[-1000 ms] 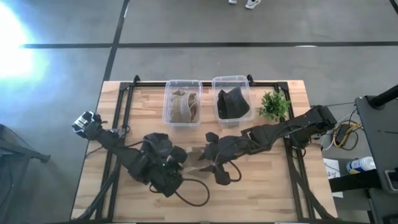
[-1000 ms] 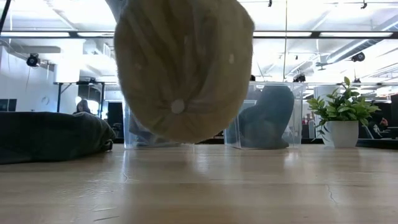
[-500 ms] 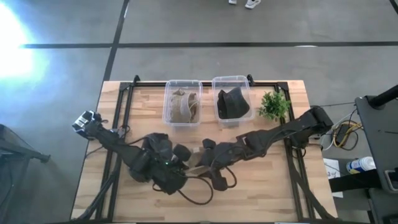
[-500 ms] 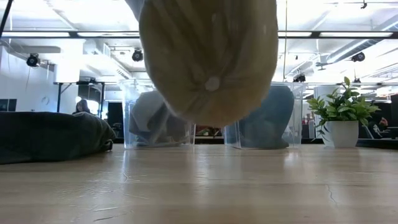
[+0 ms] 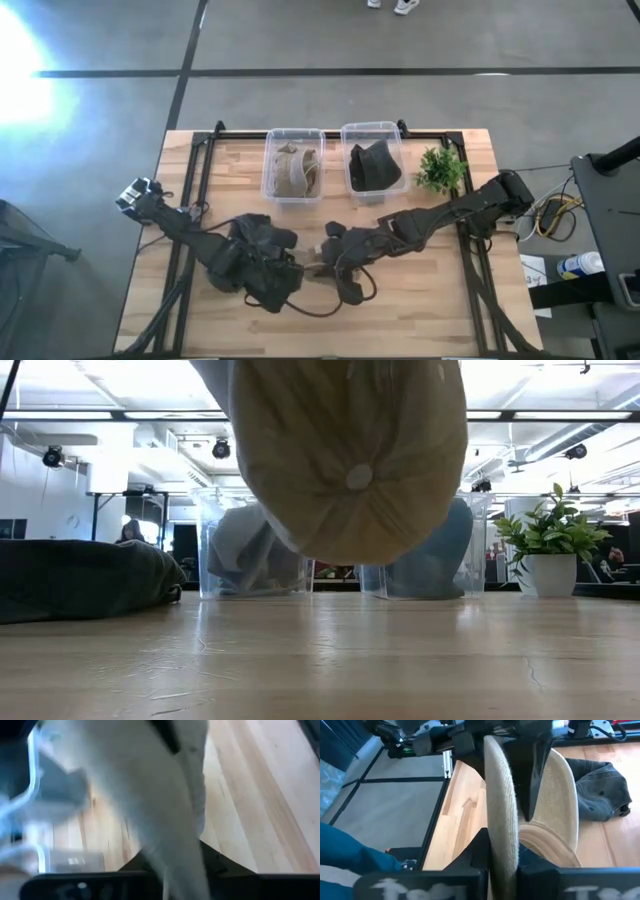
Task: Pick & Place hat
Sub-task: Put the brown cap into the left transparent bin
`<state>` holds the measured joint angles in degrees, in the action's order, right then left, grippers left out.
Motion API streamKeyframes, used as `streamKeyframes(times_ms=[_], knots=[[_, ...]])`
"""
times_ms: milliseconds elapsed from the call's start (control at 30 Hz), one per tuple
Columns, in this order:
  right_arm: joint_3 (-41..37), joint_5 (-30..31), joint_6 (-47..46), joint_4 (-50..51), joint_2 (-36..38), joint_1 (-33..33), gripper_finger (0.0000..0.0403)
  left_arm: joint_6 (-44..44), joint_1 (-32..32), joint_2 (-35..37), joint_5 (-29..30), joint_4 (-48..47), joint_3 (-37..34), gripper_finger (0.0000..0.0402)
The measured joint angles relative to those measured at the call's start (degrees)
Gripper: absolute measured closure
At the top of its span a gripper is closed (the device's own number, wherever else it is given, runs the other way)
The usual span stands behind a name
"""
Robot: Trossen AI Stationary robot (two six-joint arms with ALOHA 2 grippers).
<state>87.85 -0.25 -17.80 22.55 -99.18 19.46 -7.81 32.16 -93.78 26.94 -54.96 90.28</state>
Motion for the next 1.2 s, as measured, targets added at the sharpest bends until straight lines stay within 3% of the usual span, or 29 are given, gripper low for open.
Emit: streamKeyframes(times_ms=[167, 333, 433, 600, 733, 833, 967, 1100, 1200], knots=[[0.01, 1.74, 0.10, 3.47, 0.01, -0.06, 0.0389, -17.28, 1.07, 0.76, 3.59, -5.16, 0.00, 0.0292], [0.00, 8.75, 3.47, 6.49, 0.06, 0.22, 0.0389, -39.23, 2.61, 3.26, 4.79, -9.92, -0.03, 0.0253], [0.00, 14.59, 7.30, 6.78, -0.08, 0.46, 0.0389, -54.32, 3.05, 5.56, 5.12, -11.17, -0.67, 0.0241], [-0.11, 29.73, 13.00, 7.70, -0.22, 0.88, 0.0389, -76.93, 3.28, 10.80, 3.86, -12.36, -2.62, 0.0239], [0.11, 37.51, 17.41, 6.87, -0.22, 1.47, 0.0389, -86.48, 3.37, 15.59, 12.39, -12.04, -3.41, 0.0239], [0.62, 44.80, 22.26, 3.90, -0.24, 1.99, 0.0389, -89.99, 2.55, 19.41, 20.82, -10.22, -3.31, 0.0239], [1.12, 55.82, 34.57, -5.84, -0.35, 2.04, 0.0389, -88.30, -0.99, 23.07, 23.15, -6.72, -3.30, 0.0239], [1.89, 56.43, 44.98, -18.05, -0.33, 0.72, 0.0390, -81.52, -5.11, 25.14, 23.19, -1.10, -3.23, 0.0239], [1.61, 56.44, 46.33, -20.98, -0.33, -1.34, 0.0390, -75.10, -8.14, 25.94, 23.27, 1.88, -2.14, 0.0239]])
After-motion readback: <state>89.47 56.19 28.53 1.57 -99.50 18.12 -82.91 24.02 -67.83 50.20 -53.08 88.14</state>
